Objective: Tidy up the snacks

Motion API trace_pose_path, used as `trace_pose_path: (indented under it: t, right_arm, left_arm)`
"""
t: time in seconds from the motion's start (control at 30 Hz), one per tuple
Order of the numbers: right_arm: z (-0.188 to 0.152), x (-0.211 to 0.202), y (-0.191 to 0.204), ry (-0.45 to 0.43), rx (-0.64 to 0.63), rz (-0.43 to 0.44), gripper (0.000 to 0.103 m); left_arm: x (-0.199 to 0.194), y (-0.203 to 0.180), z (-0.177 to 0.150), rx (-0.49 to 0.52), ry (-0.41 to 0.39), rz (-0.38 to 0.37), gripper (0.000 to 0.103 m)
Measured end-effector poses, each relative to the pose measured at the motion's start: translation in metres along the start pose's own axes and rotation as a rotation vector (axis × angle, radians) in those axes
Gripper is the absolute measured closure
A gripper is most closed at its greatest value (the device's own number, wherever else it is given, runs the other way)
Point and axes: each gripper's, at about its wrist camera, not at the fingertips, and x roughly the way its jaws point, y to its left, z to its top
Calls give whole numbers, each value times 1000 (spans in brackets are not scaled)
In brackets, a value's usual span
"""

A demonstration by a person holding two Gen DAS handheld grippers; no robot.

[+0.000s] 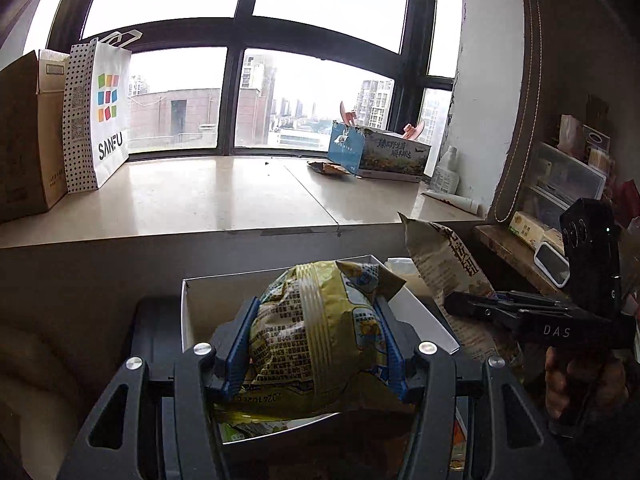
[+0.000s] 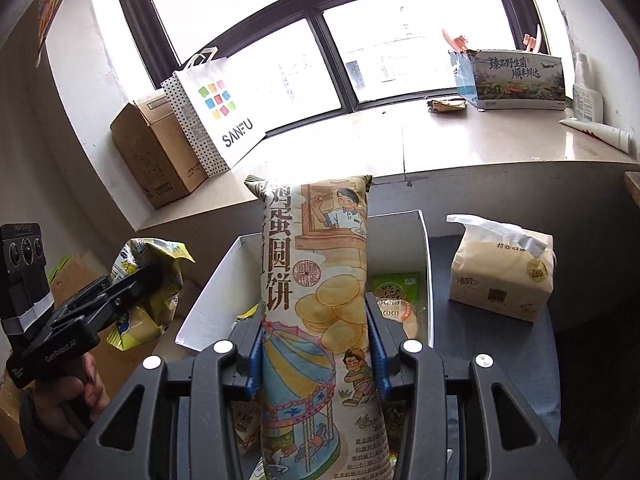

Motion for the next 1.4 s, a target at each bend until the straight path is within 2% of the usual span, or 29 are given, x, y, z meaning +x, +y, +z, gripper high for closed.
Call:
trace_pose_path:
  t: [0.1,0.23,0.3,0.33,0.37,0.4,0.43,0.47,0.7,0.87,0.97,1.03,1.17,1.27,1.33,1.4]
  right_arm:
    - [23,32,0,27,-25,-64,58]
    - [45,65,-4,66,-20,-130,57]
    - [49,78,-4,100,-30,-173,57]
    - [51,83,-4,109,-34,-188,45]
    - [51,86,-4,114,-33,-195,14]
    - [51,87,-6,114,-26,-197,1]
    - [50,85,-7,100,-17,-197,0]
    - [49,83,-8,90,-9,-201,0]
    - [42,58,-3,45,-28,-181,0]
    - [23,22,13,9,-63,-78,0]
    - [1,-12,27,-38,-130,-64,0]
    - [-16,-40,31,-91,-147,-88,0]
    - [-54,-92,20,-223,-130,-70,0]
    - [-81,-119,6,-223,-72,-37,0]
    - [-104,-139,-8,-254,-9,-8,0]
    - [-129,-157,-22,-286,61,-5,0]
  left_arm:
    - [29,9,12,-28,34,37,43]
    - [58,14,19,3,63,109,43]
    - [72,16,15,13,122,104,40]
    - [78,16,11,9,158,103,35]
    - [83,17,7,4,177,125,16]
    - [82,18,4,3,168,153,5]
    - [78,19,-1,8,138,174,0]
    - [73,20,-4,5,118,182,0]
    - [58,28,-13,-52,125,132,0]
    - [21,15,-27,-37,77,74,0]
    - [-8,7,-46,-39,53,8,0]
    - [-27,1,-61,-43,43,-50,0]
    - [-57,-16,-92,-7,33,-44,0]
    - [-72,-27,-115,-1,53,-55,0]
    - [-84,-38,-128,6,53,-31,0]
    - [-95,-48,-139,25,54,-38,0]
